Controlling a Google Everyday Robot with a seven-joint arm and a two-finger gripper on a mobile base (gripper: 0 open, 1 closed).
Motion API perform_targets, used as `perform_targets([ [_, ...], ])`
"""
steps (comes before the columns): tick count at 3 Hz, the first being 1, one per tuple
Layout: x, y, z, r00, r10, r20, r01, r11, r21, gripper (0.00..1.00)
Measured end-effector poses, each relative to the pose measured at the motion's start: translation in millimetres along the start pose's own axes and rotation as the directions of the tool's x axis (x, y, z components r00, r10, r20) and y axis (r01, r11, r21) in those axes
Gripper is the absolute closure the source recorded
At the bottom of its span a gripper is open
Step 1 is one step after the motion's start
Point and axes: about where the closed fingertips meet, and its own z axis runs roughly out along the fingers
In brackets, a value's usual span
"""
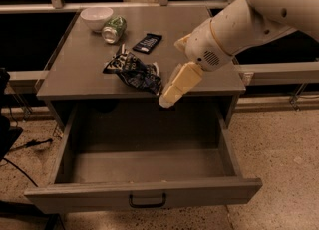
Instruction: Place blue chip bag into top drawer
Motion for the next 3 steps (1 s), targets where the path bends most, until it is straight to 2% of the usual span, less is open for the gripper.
perform_targets([
  [1,-2.4,-9.2,9.9,0.997,0.064,-0.05,-0.06,0.9955,0.074,0.0],
  [2,-1.9,-8.3,9.3,0.997,0.063,-0.053,-0.059,0.9955,0.074,0.0],
  [3,-4.7,-11.6,14.8,0.998,0.038,-0.048,-0.034,0.9962,0.081,0.0],
])
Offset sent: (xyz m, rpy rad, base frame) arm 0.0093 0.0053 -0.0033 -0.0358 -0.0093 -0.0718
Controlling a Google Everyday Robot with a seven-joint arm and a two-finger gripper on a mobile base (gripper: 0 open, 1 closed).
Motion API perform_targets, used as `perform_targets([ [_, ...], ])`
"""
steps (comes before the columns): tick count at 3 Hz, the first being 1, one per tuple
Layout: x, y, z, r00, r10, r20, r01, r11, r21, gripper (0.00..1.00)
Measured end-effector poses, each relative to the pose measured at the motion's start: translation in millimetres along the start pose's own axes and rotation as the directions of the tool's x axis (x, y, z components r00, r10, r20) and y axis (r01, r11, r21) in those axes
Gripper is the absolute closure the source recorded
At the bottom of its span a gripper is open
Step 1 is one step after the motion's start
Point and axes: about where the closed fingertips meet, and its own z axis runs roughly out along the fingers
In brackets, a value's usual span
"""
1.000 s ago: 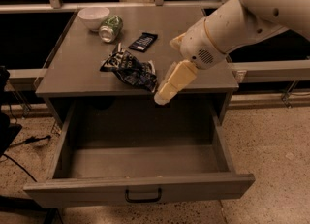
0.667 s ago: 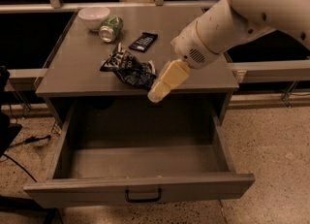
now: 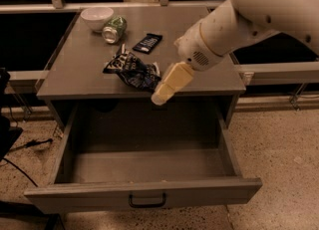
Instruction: Place blue chip bag into top drawer
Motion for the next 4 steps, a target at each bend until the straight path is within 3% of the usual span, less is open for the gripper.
perform_targets([
  [2,-7.8,-17.2,23.5,1.0,-0.022,0.014,0.022,0.9997,0.009,0.0],
  [4,-7.2,-45.9,62.8,1.0,0.001,0.021,-0.001,0.9999,0.011,0.0],
])
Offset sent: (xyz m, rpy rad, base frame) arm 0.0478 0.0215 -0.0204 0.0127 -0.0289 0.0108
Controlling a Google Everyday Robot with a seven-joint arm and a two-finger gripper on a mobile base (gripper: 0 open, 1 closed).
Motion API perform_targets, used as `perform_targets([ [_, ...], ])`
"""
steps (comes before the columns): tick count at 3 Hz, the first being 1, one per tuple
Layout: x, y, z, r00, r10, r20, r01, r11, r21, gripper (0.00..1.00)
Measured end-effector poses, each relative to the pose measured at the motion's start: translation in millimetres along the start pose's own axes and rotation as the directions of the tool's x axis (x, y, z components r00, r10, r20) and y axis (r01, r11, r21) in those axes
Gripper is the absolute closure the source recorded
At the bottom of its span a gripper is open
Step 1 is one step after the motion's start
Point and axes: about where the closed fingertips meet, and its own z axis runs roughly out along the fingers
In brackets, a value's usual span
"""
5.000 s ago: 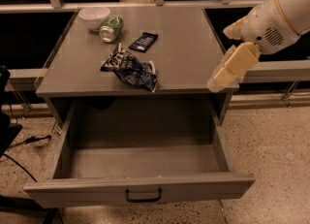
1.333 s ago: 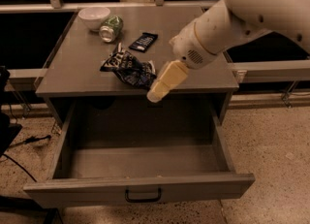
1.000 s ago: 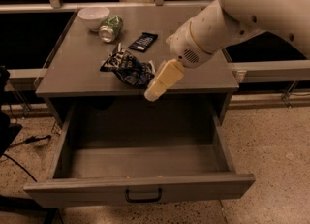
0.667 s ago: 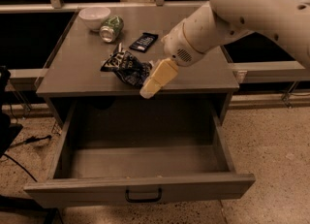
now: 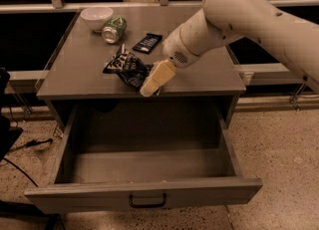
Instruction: Place blue chip bag into top drawer
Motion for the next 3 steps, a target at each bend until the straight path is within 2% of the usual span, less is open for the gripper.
perform_targets([
  [3,-16.0,-2.1,37.6,0.998,0.026,0.053,-0.024,0.9989,-0.04,0.0],
])
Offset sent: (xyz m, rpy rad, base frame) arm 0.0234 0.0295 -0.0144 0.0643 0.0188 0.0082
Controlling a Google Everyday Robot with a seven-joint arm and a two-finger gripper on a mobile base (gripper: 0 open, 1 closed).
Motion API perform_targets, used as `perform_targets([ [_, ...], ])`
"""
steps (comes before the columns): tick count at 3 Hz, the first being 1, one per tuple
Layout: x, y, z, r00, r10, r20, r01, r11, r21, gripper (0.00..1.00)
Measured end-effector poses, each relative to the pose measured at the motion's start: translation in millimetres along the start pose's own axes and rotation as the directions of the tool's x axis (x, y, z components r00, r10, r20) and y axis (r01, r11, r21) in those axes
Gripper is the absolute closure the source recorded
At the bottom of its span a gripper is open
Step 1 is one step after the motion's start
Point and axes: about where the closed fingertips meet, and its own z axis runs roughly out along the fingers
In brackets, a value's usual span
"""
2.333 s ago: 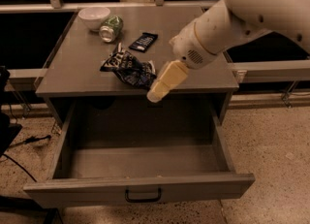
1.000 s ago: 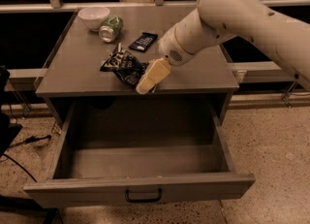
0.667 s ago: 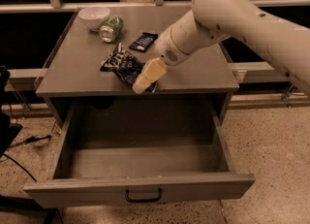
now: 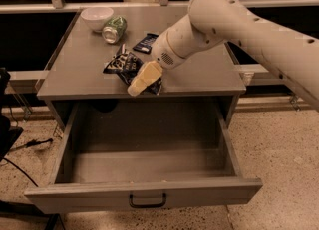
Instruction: Place blue chip bag into top drawer
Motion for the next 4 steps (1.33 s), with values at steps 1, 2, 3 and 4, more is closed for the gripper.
perform_targets([
  [1,-6.3,7.4,10.7,1.0,-0.002,0.012,0.002,0.9997,-0.025,0.0],
  [2,-11.0,20.5,21.1,1.0,-0.008,0.018,0.009,0.9981,-0.061,0.0],
  [3,-11.1,20.6,21.2,1.0,-0.008,0.018,0.009,0.9981,-0.061,0.27],
  [4,-11.1,20.6,21.2,1.0,-0.008,0.018,0.009,0.9981,-0.061,0.5],
])
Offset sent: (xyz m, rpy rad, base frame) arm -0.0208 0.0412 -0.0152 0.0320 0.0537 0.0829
